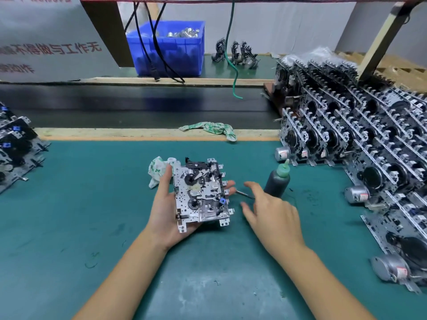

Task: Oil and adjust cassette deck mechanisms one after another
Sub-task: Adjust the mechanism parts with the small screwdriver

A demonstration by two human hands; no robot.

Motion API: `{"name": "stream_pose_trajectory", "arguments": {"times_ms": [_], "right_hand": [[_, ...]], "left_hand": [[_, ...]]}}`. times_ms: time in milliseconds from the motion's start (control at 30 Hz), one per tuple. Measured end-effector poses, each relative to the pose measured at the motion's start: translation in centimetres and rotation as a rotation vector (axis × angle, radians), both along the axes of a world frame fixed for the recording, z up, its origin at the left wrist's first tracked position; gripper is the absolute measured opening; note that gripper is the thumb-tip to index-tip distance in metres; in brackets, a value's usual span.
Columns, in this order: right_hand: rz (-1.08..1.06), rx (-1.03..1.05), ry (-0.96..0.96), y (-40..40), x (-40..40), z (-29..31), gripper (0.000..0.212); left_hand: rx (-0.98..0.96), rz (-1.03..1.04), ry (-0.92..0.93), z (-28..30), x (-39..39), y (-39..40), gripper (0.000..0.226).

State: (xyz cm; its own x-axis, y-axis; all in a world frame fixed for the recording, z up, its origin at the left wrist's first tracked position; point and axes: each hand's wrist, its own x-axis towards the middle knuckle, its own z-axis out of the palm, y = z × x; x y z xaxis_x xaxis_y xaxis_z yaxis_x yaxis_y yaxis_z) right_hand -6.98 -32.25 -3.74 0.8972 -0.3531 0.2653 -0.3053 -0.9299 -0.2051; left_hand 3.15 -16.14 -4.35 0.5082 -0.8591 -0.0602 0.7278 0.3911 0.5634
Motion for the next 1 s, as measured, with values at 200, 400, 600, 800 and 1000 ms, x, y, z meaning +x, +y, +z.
{"name": "stream_pose_trajectory", "arguments": {"times_ms": [200, 400, 600, 800, 1000], "right_hand": [[-0.071, -0.111, 0.152, -0.3, -0.4, 0.3, 0.02], [0.196, 0.904, -0.072, -1.5, -2.1, 2.6, 0.016], [0.359, 1.338, 0.324, -2.4, -1.9, 3.2, 0.029], [0.353, 1.288, 0.421, -1.8, -1.7, 2.7, 0.041], [0.326, 1.301, 0.48, -1.7, -1.7, 2.5, 0.037]], "left_hand": [[0.157, 0.012, 0.036, -0.5, -0.3, -0.4, 0.087], [0.168, -0.021, 0.117, -0.3, -1.1, -0.1, 0.092], [0.29, -0.038, 0.119, -0.8, -1.7, -0.9, 0.092], [0.308, -0.064, 0.142, -1.3, -1.5, -1.1, 0.086], [0.304, -0.081, 0.142, -1.3, -1.5, -1.2, 0.081]]}}
